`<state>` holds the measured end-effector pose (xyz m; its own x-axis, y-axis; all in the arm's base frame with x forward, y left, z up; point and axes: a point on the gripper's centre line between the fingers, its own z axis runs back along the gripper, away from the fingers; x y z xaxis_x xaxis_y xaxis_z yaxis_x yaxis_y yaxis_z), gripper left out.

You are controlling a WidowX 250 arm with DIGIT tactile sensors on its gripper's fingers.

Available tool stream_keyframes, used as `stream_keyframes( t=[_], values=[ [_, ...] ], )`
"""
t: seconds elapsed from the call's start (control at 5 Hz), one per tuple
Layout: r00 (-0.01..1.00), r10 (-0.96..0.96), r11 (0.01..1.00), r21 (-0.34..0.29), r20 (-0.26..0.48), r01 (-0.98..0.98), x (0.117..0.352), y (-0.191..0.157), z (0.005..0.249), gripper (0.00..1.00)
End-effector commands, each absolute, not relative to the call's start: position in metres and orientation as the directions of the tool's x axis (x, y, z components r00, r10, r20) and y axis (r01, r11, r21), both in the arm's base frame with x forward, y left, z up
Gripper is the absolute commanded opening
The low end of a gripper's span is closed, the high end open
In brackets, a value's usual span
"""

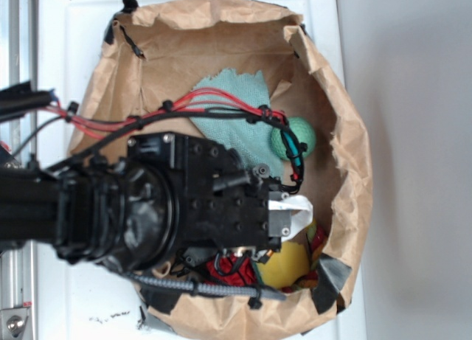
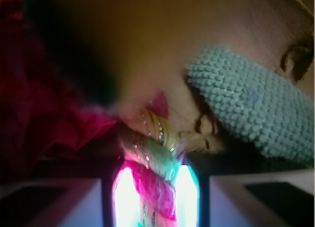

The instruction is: Grab the multicolored rope.

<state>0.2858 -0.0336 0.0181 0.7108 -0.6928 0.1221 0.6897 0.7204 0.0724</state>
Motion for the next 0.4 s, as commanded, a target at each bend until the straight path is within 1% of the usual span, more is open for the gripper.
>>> stream_keyframes(
  t=[0.0,0.2],
  values=[
    [0.745,-0.643,0.764,0.081,0.178,0.64,0.289,-0.03,0.036,0.0],
    [0.865,-0.453,0.89,0.049,0.214,0.454,0.296,-0.002,0.064,0.0]
  ],
)
